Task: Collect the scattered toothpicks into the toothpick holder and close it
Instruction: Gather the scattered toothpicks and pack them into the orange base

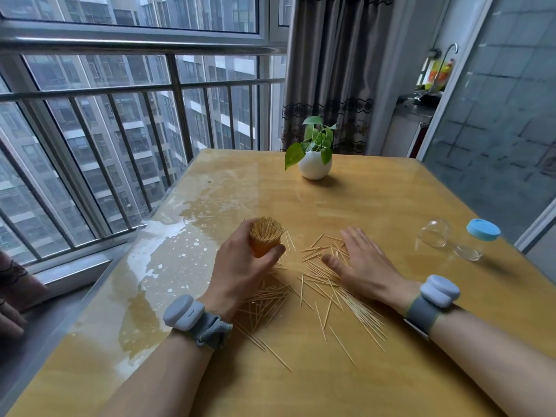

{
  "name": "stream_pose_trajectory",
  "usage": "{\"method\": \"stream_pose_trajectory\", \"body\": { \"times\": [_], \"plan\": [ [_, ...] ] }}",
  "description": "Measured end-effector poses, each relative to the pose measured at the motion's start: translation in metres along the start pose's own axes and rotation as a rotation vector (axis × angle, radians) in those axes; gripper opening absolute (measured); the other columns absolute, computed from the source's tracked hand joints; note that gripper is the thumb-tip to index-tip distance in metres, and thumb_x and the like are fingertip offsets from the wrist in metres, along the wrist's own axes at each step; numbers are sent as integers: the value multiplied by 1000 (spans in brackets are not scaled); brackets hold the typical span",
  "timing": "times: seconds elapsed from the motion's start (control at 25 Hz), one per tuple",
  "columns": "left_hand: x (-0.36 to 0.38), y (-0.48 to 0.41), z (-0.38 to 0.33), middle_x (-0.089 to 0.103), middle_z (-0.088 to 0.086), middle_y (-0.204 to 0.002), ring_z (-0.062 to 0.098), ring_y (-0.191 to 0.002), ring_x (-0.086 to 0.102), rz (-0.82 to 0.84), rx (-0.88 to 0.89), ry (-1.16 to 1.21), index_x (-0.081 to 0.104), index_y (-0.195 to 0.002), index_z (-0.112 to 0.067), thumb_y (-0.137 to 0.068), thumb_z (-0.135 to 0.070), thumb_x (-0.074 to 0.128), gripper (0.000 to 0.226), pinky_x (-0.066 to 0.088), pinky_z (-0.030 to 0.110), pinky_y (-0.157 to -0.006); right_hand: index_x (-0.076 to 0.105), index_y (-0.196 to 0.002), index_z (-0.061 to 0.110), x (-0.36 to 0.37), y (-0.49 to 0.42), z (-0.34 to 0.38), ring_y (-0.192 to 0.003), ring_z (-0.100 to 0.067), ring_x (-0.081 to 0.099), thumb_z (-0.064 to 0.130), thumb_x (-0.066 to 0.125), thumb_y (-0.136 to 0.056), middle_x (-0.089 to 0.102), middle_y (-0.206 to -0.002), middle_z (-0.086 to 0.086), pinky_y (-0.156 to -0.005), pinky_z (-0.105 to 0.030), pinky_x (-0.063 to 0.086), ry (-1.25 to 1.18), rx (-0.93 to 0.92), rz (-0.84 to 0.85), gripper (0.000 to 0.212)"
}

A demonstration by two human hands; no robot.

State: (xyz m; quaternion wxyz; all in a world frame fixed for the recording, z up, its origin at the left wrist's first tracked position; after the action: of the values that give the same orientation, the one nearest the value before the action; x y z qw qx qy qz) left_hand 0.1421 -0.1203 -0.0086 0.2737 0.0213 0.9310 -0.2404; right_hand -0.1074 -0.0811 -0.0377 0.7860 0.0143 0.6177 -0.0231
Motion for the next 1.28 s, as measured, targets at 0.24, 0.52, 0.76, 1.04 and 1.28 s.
{"method": "stream_pose_trajectory", "body": {
  "times": [0.24, 0.52, 0.76, 1.04, 1.28],
  "plan": [
    [-20, -10, 13, 70, -4, -103, 10, -85, 64, -78, -41, -52, 57, -129, -21, -78, -40, 80, 59, 42, 12, -70, 4, -157, 10, 19, -15, 43, -152, -25, 0, 89, -1, -76, -1, -164, -12, -123, -42, 3, -8, -83, 105, 113],
    [-30, -14, 32, 68, 7, -114, 26, -97, 66, -159, -108, -106, 44, -139, -20, -78, -44, 78, 74, 53, 37, -85, 8, -156, 15, 2, -6, 129, -148, -18, 18, 78, 60, -72, 16, -163, -4, -122, -33, 18, -29, -531, 296, 117],
    [-34, -14, 34, 68, 10, -114, 28, -96, 66, -225, -131, -105, 40, -142, -20, -79, -43, 77, 77, 53, 36, -84, 30, -147, 11, 3, -44, 142, -135, -28, 37, 80, 68, -61, 34, -150, -7, -114, -43, 33, 194, -568, 364, 117],
    [-30, -13, 34, 68, 8, -108, 26, -91, 66, -224, -120, -111, 38, -142, -22, -78, -46, 76, 78, 54, 39, -82, 51, -130, 21, -11, -28, 142, -107, -19, 48, 75, 69, -66, 48, -116, 1, -95, -40, 45, 275, -624, 367, 86],
    [-27, -12, 34, 68, 8, -100, 26, -87, 65, -206, -135, -111, 38, -141, -23, -77, -46, 76, 78, 53, 37, -79, 58, -115, 18, -10, -24, 147, -104, -24, 54, 46, 71, -82, 60, -111, -4, -87, -37, 48, 326, -579, 368, 46]
  ]
}}
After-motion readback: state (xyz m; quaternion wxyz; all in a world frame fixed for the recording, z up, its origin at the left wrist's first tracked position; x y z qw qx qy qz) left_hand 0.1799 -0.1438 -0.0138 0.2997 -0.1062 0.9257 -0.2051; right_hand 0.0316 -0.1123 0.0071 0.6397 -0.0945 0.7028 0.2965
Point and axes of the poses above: each hand's wrist, its own y-axis away from the middle knuckle, its own x-axis out of the palm, z = x × y, the point moved 4 cm from there along -y, towards the middle knuckle
